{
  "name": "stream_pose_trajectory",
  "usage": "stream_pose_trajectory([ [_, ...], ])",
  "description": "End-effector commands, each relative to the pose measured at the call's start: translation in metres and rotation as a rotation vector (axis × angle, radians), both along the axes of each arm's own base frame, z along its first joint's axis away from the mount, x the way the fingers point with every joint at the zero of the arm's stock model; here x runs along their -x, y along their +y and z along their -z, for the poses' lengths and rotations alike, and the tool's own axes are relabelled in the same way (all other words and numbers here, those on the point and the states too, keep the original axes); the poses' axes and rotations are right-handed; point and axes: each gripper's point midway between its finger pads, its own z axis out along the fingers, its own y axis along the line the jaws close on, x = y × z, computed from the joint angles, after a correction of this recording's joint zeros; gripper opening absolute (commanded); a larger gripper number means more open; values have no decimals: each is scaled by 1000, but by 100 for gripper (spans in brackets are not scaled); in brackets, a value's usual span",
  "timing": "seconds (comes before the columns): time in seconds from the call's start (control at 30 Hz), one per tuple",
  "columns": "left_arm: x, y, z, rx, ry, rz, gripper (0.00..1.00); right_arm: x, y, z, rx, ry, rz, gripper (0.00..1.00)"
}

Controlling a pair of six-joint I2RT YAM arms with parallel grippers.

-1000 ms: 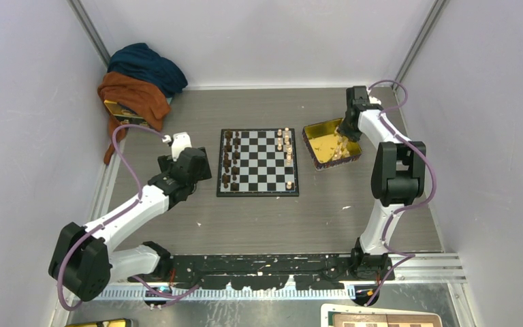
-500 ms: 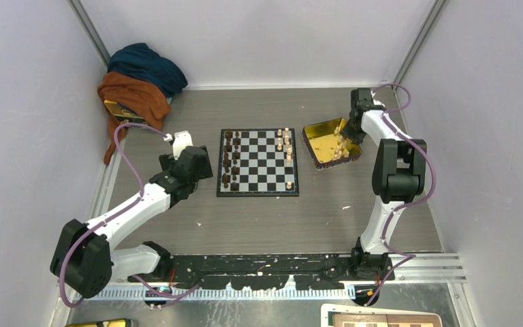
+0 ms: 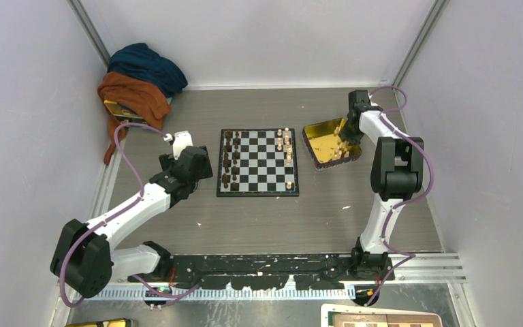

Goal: Set up the chess pieces on the board
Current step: Pick up the chess piece from the storage box.

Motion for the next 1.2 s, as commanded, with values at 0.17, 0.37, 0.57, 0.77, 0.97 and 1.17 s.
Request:
stream_pose_trajectory([
  [0.17, -12, -5, -24, 32, -79, -11, 100, -11, 0, -5, -6, -43, 11, 9],
  [0.37, -9, -3, -26, 30, -82, -13, 100, -13, -1, -16, 3, -66, -4, 1],
  [0.57, -7, -2, -30, 38, -93, -17, 100, -22, 6, -50, -12, -157, -53, 1],
  [0.77, -4, -2, -34, 48, -103, -16, 100, -30, 20, -89, -29, -261, -113, 1],
  [0.97, 1, 1, -38, 52, -108, -16, 100, -27, 50, -117, -30, -296, -206, 1],
  [1.17, 7, 4, -40, 62, -117, -20, 100, -7, 107, -135, 0, -278, -367, 1],
])
